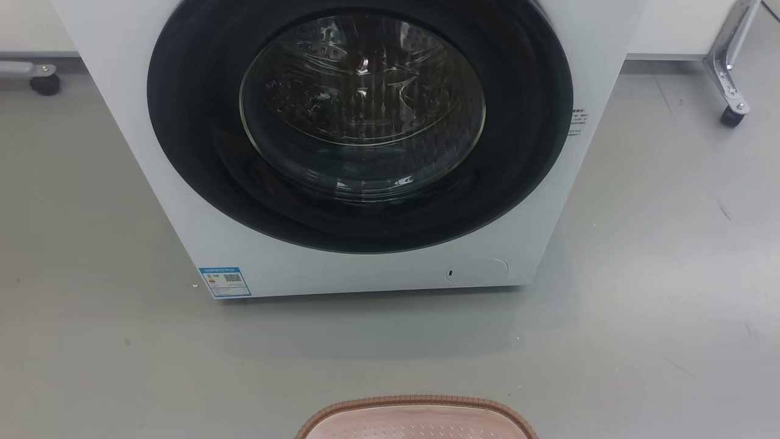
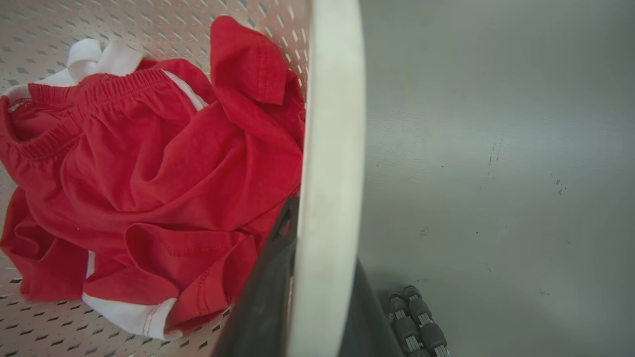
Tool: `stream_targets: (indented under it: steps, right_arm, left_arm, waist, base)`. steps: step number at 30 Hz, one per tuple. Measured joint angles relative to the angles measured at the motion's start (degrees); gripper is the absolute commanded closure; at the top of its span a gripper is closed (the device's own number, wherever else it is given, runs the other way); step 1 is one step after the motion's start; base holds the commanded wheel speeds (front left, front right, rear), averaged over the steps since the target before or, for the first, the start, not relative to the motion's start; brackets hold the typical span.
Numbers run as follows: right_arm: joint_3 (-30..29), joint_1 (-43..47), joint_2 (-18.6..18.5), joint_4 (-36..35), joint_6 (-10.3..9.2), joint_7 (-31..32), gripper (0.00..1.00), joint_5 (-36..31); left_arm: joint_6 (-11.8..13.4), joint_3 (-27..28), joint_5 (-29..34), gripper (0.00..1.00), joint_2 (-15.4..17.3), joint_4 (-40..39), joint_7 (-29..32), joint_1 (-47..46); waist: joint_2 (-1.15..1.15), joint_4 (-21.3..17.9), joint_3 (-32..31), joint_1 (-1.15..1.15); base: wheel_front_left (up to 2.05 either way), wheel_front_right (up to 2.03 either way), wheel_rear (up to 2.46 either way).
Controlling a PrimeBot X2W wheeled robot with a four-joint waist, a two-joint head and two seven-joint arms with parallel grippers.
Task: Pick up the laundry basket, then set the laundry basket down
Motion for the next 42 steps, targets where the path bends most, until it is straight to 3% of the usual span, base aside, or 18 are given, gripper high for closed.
stream_targets:
  steps: [18,42]
  right_arm:
    - [1.4,0.0,0.1,0.5,0.96,-0.1,1.00,2.0]
    - [3.0,-1.7,-0.1,-0.9,-0.09,-0.3,1.00,4.5]
  left_arm:
    - [-0.3,-0.8,-1.0,1.00,-0.2,1.7,0.0,-0.3]
    - [-0.2,-1.7,-2.9,1.00,0.0,1.8,-0.3,-2.5]
  waist:
    - [0.00,0.1,-1.2,0.00]
    - [0.00,0.2,1.3,0.00]
  base:
    - [0.00,0.00,0.00]
    - [0.00,0.00,0.00]
